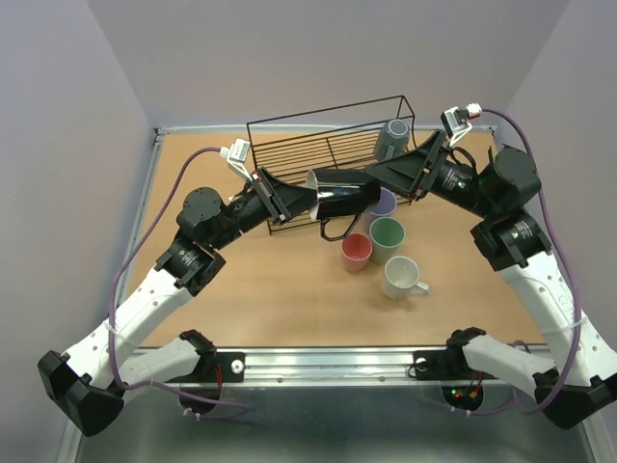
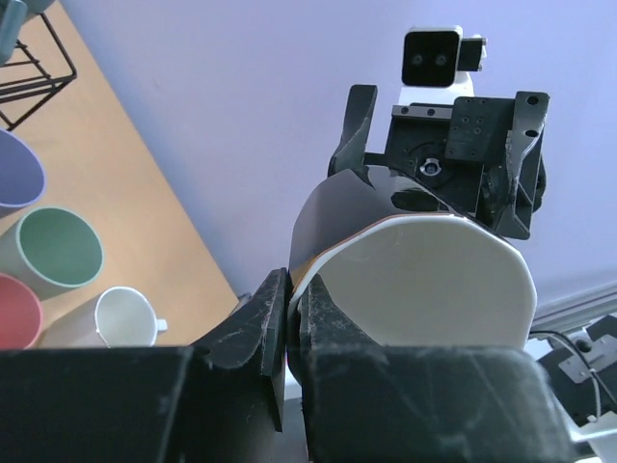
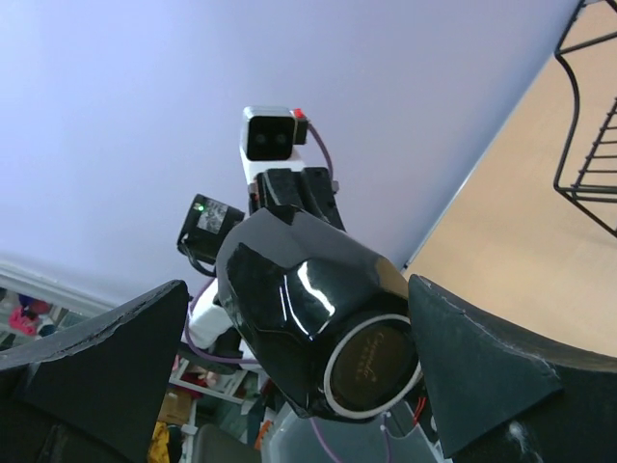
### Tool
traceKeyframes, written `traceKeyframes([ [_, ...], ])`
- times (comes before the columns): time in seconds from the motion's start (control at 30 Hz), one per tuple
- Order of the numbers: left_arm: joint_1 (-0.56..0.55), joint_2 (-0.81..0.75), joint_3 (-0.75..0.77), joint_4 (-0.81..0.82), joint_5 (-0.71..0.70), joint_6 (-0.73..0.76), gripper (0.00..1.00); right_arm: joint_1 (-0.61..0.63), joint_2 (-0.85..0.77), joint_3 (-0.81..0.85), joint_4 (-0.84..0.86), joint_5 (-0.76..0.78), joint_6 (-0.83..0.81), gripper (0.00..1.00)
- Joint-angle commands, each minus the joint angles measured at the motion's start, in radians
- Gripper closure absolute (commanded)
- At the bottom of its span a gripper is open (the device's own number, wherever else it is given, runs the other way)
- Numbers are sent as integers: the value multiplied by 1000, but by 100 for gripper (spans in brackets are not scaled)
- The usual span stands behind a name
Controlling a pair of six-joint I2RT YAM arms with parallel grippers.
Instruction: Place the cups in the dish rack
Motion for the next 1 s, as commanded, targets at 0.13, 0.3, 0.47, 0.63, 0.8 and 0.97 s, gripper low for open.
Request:
traceKeyframes([
  [0.13, 50, -14, -34, 439, 45, -195, 100, 9, 23, -23, 131, -63, 14, 0],
  [0.3, 83, -21, -27, 454, 70, -214, 100, 9, 28, -46, 131, -52, 10, 0],
  [0.47, 95, -22, -23, 443, 96, -214, 100, 9, 46, -42, 135, -53, 11, 0],
  [0.63, 93, -7, -56, 488, 101, -238, 100, 9, 72, -11, 158, -61, 29, 0],
  [0.8, 95, 32, -51, 532, 110, -254, 100, 9, 95, -34, 283, -78, 121, 0],
  [0.97, 93, 70, -27, 534, 122, -249, 100, 9, 106, -68, 425, -84, 203, 0],
])
